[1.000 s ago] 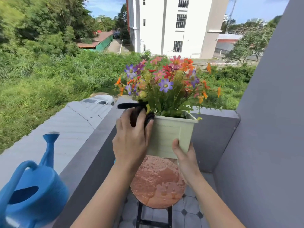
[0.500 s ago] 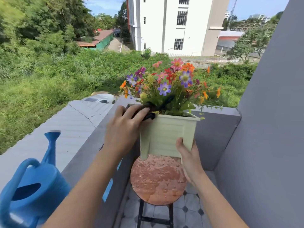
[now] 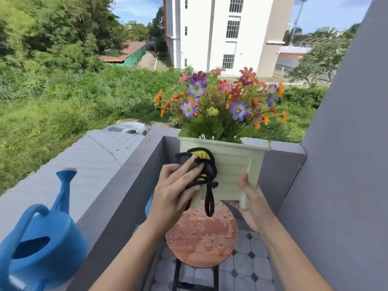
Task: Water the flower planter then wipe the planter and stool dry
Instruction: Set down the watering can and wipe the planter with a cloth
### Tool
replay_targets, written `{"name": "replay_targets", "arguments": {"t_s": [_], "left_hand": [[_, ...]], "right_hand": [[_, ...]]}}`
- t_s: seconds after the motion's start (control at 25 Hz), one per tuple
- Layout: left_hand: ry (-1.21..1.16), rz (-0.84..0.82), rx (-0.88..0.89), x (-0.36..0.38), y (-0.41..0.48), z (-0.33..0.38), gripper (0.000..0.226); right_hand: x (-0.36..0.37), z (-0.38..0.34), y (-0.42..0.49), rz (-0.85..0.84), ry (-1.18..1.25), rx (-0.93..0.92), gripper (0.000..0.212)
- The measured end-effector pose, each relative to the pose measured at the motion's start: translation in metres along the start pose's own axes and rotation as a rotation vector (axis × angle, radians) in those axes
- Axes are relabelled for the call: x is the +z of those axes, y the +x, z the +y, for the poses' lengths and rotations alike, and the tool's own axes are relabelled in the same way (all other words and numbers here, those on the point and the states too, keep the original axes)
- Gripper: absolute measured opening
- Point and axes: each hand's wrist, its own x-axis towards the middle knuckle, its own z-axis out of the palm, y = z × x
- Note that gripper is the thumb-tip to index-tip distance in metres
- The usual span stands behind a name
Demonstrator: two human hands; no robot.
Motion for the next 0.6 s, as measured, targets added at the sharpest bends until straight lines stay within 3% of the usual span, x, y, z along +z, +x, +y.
{"name": "replay_targets", "arguments": {"t_s": [0.08,0.12,0.24,0.32,0.4,0.48,0.6], "left_hand": [[-0.150,0.094,-0.254,0.003,0.011,0.010,0.039],[-0.191,0.134,-0.368,0.006,0.016,0.012,0.041],[-0.171,0.179,-0.647,0.011,0.016,0.010,0.026],[-0.167,0.145,-0.728,0.015,0.003,0.013,0.027],[-0.272,0.108,-0.700,0.018,-0.013,0.023,0.027],[-0.321,0.111,-0.557,0.015,-0.021,0.033,0.028],[-0.230,0.147,-0.392,0.011,-0.006,0.029,0.029]], "right_hand": [[-0.003,-0.002,-0.002,-0.011,-0.002,0.030,0.024],[-0.004,-0.003,-0.003,-0.024,0.007,0.045,0.023],[-0.004,-0.007,-0.008,-0.073,0.075,0.057,0.088],[-0.006,-0.006,-0.007,-0.039,0.108,0.068,0.100],[-0.009,-0.008,-0.005,-0.007,0.117,0.081,0.080],[-0.010,-0.010,-0.005,-0.003,0.124,0.085,0.066],[-0.006,-0.012,-0.010,-0.068,0.088,0.081,0.092]]}}
